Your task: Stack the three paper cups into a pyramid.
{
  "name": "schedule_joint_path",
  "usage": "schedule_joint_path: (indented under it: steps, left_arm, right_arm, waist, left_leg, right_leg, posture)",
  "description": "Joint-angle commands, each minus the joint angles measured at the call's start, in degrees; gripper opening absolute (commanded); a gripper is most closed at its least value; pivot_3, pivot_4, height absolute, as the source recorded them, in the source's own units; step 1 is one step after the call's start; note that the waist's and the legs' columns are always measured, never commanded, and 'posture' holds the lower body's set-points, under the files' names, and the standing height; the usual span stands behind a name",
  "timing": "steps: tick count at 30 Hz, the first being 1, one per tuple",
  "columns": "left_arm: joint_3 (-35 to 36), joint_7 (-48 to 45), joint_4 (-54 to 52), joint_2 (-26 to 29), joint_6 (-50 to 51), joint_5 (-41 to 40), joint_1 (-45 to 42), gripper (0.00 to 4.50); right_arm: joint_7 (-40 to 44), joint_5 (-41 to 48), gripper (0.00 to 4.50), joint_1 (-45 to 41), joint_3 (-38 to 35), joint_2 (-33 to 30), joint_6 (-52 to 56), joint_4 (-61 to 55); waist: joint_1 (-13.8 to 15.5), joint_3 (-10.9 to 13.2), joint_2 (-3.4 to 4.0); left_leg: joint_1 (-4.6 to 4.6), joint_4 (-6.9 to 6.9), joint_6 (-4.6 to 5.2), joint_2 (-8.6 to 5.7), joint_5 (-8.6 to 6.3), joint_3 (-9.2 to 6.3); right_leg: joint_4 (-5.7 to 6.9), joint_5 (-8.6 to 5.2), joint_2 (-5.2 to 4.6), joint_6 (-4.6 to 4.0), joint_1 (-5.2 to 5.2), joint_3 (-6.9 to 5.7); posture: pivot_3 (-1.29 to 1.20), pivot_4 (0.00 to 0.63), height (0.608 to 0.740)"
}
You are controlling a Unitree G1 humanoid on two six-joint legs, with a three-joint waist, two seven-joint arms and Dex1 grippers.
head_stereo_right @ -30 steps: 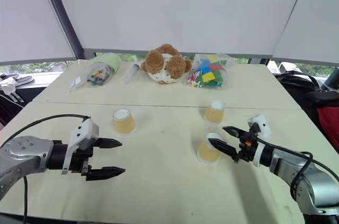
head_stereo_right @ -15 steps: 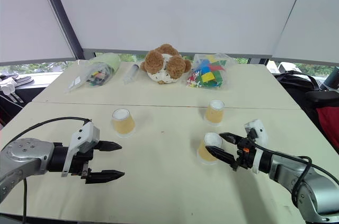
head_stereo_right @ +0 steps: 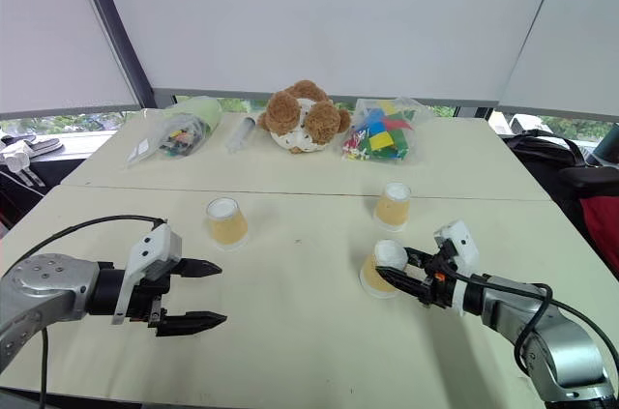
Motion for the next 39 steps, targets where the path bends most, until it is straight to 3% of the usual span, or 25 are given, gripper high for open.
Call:
schedule_joint_path:
  steps: [1, 9, 14, 17, 19, 25, 30, 33, 37, 39]
  left_arm:
    - [1.02, -0.61, -0.08, 0.55, 0.02, -0.64, -1.05, 4.5]
    - [1.44, -0.29, -0.72, 0.19, 1.35, -1.65, -1.7, 4.5]
    - [2.7, 1.17, -1.79, -0.02, 2.01, -2.37, -0.47, 4.5]
    - [3.08, 1.95, -2.59, -0.16, 2.22, -2.71, 0.35, 4.5]
    - [3.18, 2.34, -2.84, -0.27, 2.41, -2.98, 0.5, 4.5]
    - [3.91, 3.36, -2.3, -0.81, 3.2, -5.02, -0.68, 4.5]
    - [4.79, 3.57, -0.66, -1.03, 4.18, -7.17, -3.97, 4.5]
    - [4.71, 6.07, 0.59, -3.48, 4.1, -8.36, -7.8, 4.5]
    - [3.82, 6.17, -0.14, -3.73, 4.47, -8.52, -8.3, 4.5]
    - [3.83, 6.09, -0.62, -3.67, 4.39, -8.47, -7.46, 4.5]
  right_arm:
    - [0.78, 2.03, 2.34, -5.19, 2.1, 0.23, 1.37, -3.97]
    - [3.79, -2.01, 2.34, -17.93, 16.38, 3.62, 3.53, -1.22]
    - [6.09, -4.95, 2.34, -21.05, 20.31, 4.36, 2.23, 2.58]
    - [7.07, -6.06, 3.71, -22.32, 21.41, 5.09, 1.67, 4.43]
    - [7.58, -6.14, 4.42, -22.71, 21.33, 5.32, 1.62, 4.71]
    - [7.67, -1.69, 4.42, -23.5, 15.87, 4.66, 3.88, 0.46]
    - [2.98, 8.84, 4.42, -27.46, 4.34, 5.19, 11.01, -1.45]
    - [-2.62, 3.47, 4.42, -30.94, 0.54, 6.71, 4.16, 7.8]
    - [-7.57, -10.73, 4.42, -33.65, 4.3, 6.1, -9.71, 23.7]
    - [-8.43, -13.74, 4.42, -34.49, 5.05, 6.63, -13.34, 29.36]
  waist:
    - [-0.13, 0.0, 0.0]
    - [-0.08, 0.01, 0.01]
    - [0.31, 0.01, 0.0]
    - [0.08, 0.01, 0.0]
    - [0.03, 0.01, 0.0]
    - [0.08, 0.01, 0.0]
    - [0.03, 0.02, -0.01]
    - [0.04, 0.01, -0.03]
    - [-0.15, -0.01, -0.05]
    - [-0.19, 0.0, -0.03]
  left_leg:
    - [0.0, 0.0, 0.0, 0.0, 0.0, 0.0]
    - [-0.02, -0.01, 0.0, 0.04, 0.0, 0.0]
    - [-0.09, 0.06, 0.0, 0.02, 0.0, 0.03]
    - [-0.09, 0.1, 0.0, 0.02, 0.0, 0.05]
    - [-0.08, 0.1, 0.0, 0.02, 0.0, 0.04]
    - [-0.08, 0.1, 0.0, 0.02, 0.0, 0.03]
    - [-0.07, 0.11, -0.01, 0.02, 0.0, 0.02]
    - [-0.05, 0.12, -0.01, 0.02, 0.0, 0.02]
    - [-0.06, 0.2, 0.0, -0.01, 0.0, 0.15]
    - [-0.07, 0.17, -0.01, -0.01, 0.0, 0.2]
  right_leg:
    - [0.0, 0.0, 0.0, 0.0, 0.0, 0.0]
    - [0.11, 0.01, 0.06, -0.01, -0.12, 0.01]
    - [0.11, 0.01, -0.01, -0.01, -0.13, 0.0]
    - [0.11, 0.01, -0.01, -0.02, -0.14, 0.0]
    - [0.16, 0.01, 0.0, -0.01, -0.15, 0.0]
    - [0.2, 0.01, 0.0, -0.01, -0.16, 0.0]
    - [0.22, 0.02, 0.0, 0.0, -0.15, 0.0]
    - [0.23, 0.02, 0.01, 0.0, -0.13, -0.01]
    - [0.21, 0.02, 0.0, 0.0, -0.09, -0.02]
    - [0.21, 0.02, 0.0, 0.0, -0.14, 0.01]
  posture:
    - [0.0, 0.15, 0.74]
    - [0.0, 0.15, 0.74]
    - [0.0, 0.15, 0.74]
    - [0.0, 0.15, 0.74]
    - [0.0, 0.15, 0.74]
    - [0.0, 0.15, 0.74]
    - [0.0, 0.15, 0.74]
    - [0.0, 0.15, 0.74]
    - [0.0, 0.15, 0.74]
    - [0.0, 0.15, 0.74]
